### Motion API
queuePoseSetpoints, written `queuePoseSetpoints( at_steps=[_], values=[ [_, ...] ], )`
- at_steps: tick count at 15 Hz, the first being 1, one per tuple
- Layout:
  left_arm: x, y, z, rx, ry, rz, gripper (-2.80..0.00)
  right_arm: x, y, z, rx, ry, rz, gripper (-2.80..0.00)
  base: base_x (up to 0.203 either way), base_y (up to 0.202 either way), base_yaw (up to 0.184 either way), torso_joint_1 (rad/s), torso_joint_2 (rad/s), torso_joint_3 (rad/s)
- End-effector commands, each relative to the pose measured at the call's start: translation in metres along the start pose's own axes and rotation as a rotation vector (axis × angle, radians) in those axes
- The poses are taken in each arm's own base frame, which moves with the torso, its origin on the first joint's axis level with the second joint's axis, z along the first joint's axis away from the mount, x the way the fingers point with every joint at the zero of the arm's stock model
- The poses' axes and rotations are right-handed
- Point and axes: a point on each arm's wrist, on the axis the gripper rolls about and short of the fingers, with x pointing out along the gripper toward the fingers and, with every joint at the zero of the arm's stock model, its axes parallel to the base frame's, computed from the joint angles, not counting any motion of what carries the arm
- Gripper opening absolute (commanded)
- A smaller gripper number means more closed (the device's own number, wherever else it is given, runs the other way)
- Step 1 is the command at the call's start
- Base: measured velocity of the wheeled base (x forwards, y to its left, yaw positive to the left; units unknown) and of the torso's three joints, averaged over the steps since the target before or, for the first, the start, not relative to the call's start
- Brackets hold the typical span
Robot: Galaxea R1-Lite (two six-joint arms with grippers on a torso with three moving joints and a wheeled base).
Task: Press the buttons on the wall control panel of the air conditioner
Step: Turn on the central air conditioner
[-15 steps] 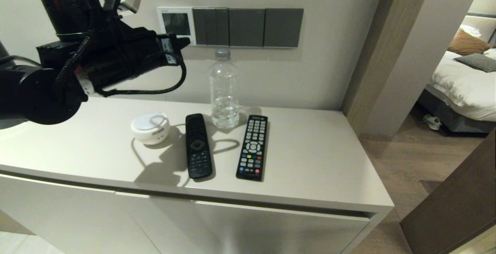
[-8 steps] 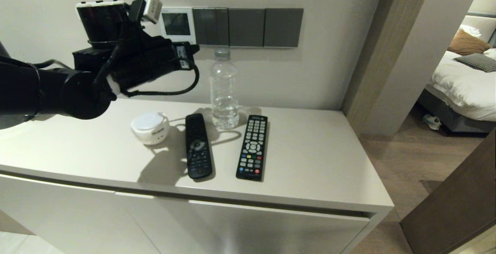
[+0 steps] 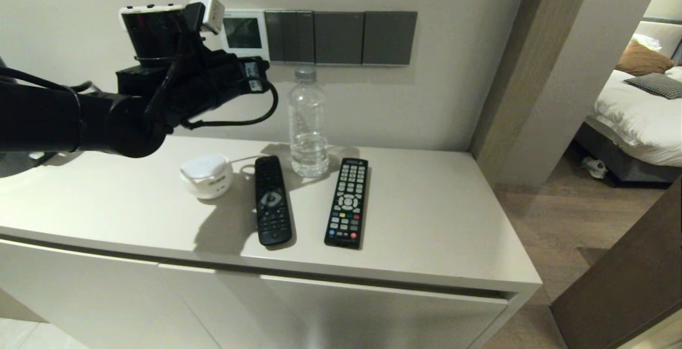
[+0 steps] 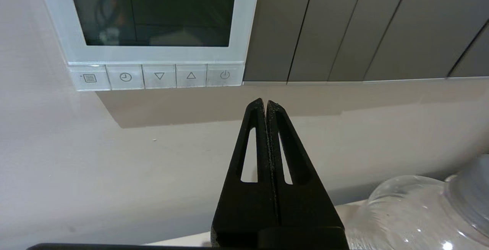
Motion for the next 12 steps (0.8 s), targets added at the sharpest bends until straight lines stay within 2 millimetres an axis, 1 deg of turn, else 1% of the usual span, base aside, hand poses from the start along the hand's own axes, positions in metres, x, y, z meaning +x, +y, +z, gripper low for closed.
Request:
queuePoseSetpoints(
  at_steps=[1, 2, 4, 5, 8, 12],
  values=[
    [0.005, 0.003, 0.002, 0.001, -0.015, 0.004, -2.8, 0.0, 0.0, 0.0, 0.0, 0.003, 0.001, -2.8, 0.0, 0.0, 0.0, 0.0, 0.0, 0.0],
    [0.008, 0.005, 0.003, 0.001, -0.02, 0.007, -2.8, 0.0, 0.0, 0.0, 0.0, 0.003, 0.001, -2.8, 0.0, 0.0, 0.0, 0.0, 0.0, 0.0],
    [0.016, 0.008, -0.007, 0.002, -0.002, 0.013, -2.8, 0.0, 0.0, 0.0, 0.0, 0.003, 0.001, -2.8, 0.0, 0.0, 0.0, 0.0, 0.0, 0.0],
    [0.018, 0.013, -0.006, 0.003, -0.007, 0.023, -2.8, 0.0, 0.0, 0.0, 0.0, 0.003, 0.001, -2.8, 0.0, 0.0, 0.0, 0.0, 0.0, 0.0],
    [0.019, 0.024, -0.002, 0.005, -0.015, 0.047, -2.8, 0.0, 0.0, 0.0, 0.0, 0.003, 0.0, -2.8, 0.0, 0.0, 0.0, 0.0, 0.0, 0.0],
    [0.019, 0.025, -0.001, 0.005, -0.02, 0.053, -2.8, 0.0, 0.0, 0.0, 0.0, 0.003, 0.0, -2.8, 0.0, 0.0, 0.0, 0.0, 0.0, 0.0]
  ],
)
